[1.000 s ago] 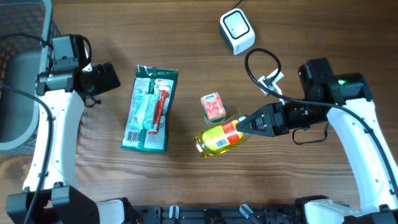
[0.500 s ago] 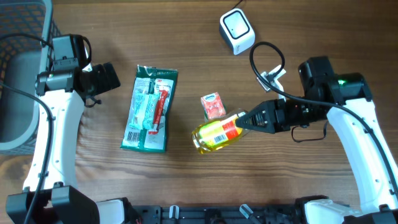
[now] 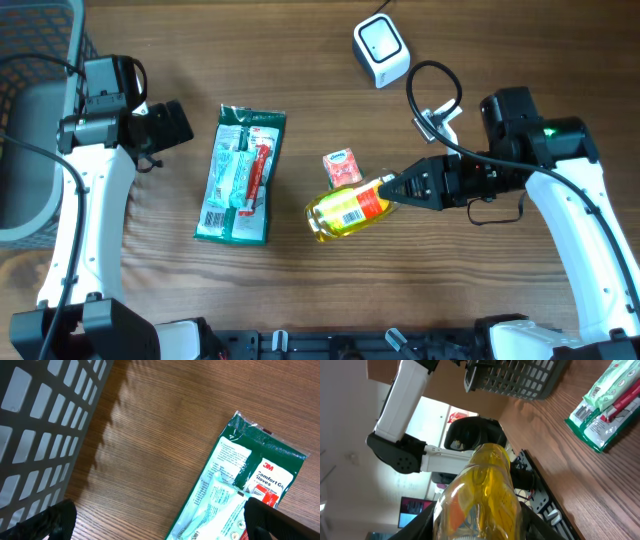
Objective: Scan the item barcode
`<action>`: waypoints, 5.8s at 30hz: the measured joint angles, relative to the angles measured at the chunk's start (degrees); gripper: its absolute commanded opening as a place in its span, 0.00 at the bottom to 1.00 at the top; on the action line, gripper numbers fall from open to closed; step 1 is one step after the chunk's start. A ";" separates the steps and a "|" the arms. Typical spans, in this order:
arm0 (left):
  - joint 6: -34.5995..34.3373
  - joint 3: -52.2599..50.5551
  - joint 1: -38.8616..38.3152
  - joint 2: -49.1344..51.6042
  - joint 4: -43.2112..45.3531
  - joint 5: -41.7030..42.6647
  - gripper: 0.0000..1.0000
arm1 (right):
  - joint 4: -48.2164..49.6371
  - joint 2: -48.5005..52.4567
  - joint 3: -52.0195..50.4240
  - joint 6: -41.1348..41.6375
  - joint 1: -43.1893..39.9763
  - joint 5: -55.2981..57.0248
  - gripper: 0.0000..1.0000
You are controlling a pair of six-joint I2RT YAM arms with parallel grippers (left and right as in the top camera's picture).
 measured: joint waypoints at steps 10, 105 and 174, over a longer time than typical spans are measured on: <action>0.00 -0.02 0.00 0.00 0.00 0.00 1.00 | 4.13 0.00 0.00 4.26 0.00 1.36 0.17; 0.00 -0.02 0.00 0.00 0.00 0.02 1.00 | 58.45 60.57 49.90 -7.72 27.02 147.21 0.14; 0.00 -0.02 0.00 0.00 0.00 0.00 1.00 | 32.79 23.61 15.65 23.76 -19.15 75.60 0.16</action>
